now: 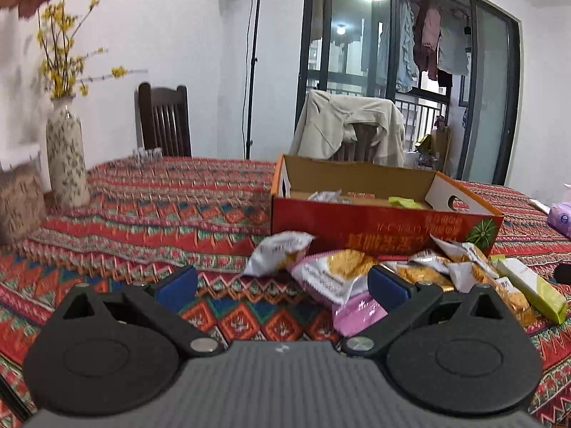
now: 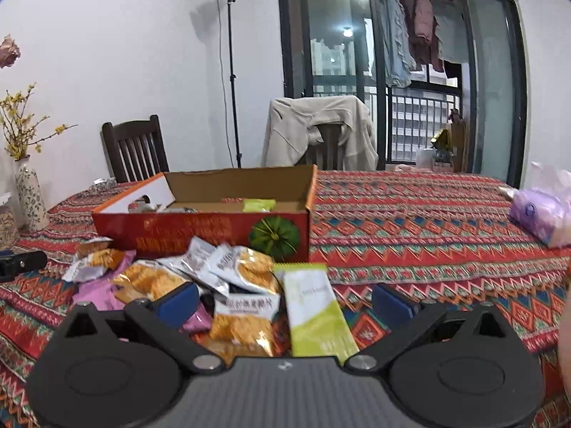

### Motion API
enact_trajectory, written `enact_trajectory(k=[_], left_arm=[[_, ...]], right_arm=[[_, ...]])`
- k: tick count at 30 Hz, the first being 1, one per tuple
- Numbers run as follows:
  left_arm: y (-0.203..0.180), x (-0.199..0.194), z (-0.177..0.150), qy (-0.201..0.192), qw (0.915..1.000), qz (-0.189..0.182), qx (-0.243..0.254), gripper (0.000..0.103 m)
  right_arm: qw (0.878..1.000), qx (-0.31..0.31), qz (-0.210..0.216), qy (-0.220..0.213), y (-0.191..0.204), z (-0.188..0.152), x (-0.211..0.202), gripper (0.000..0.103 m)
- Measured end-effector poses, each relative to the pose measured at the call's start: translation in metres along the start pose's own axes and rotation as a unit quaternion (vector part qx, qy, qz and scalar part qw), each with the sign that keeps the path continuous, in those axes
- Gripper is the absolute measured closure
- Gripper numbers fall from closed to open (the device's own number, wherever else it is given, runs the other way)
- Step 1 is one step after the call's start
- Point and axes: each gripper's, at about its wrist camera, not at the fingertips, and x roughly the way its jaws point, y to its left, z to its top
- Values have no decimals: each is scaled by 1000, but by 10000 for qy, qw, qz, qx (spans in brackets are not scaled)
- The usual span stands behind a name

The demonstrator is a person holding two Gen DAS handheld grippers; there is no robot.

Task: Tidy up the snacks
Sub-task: 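Withdraw both grippers from the box back toward the snack pile, then grasp another green-and-white bar pack with the right gripper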

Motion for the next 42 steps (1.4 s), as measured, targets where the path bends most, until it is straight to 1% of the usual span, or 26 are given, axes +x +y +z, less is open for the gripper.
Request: enact_trajectory(k=[5,8,9,11,13,16,17,19,23,25,26,27,31,35,42], left_arm=[[6,4,-4,54,9998,-58,-205,0],[9,5,-6,95,9996,2,-267,0],[8,5,-6,92,9996,13,-274,0],[8,5,-7,69,9996,42,-264,0],[7,4,-7,56,9997,32,-242,0],[6,4,-7,66,9997,24,-220,0],[6,4,-7,73,9997,31,-216,0],[6,5,-8,74,9997,35,-226,0],[7,5,-8,90,9996,44,-258,0],[7,6,-8,118,9996,50,-256,0],[7,7,-8,138,9996,45,-253,0],[7,7,-8,153,9996,38,-249,0],[6,9,-8,190,9995,59,-231,0],[6,9,-9,189,9995,86,-228,0],[4,10,-8,205,9995,157,-188,0]], right_arm=[[9997,99,-203,122,-11,-6,-1,0],[9994,29,-272,202,-12,-7,5,0],[9994,-3,-268,230,-12,-6,7,2],[9991,-129,-263,322,-11,-4,14,8],[9981,-305,-271,451,-10,0,22,18],[9962,-470,-225,699,-11,7,41,28],[9955,-454,-181,806,-12,8,48,30],[9943,-444,-139,954,-13,10,61,38],[9933,-406,-123,1076,-15,9,78,42],[9935,-329,-101,1082,-16,7,81,52],[9936,-282,-88,1094,-17,6,82,54],[9936,-238,-82,1106,-19,4,83,59],[9948,-152,-86,1006,-21,-1,81,65],[9960,-85,-94,886,-24,-3,76,67],[9994,203,-206,205,-34,-2,52,68]])
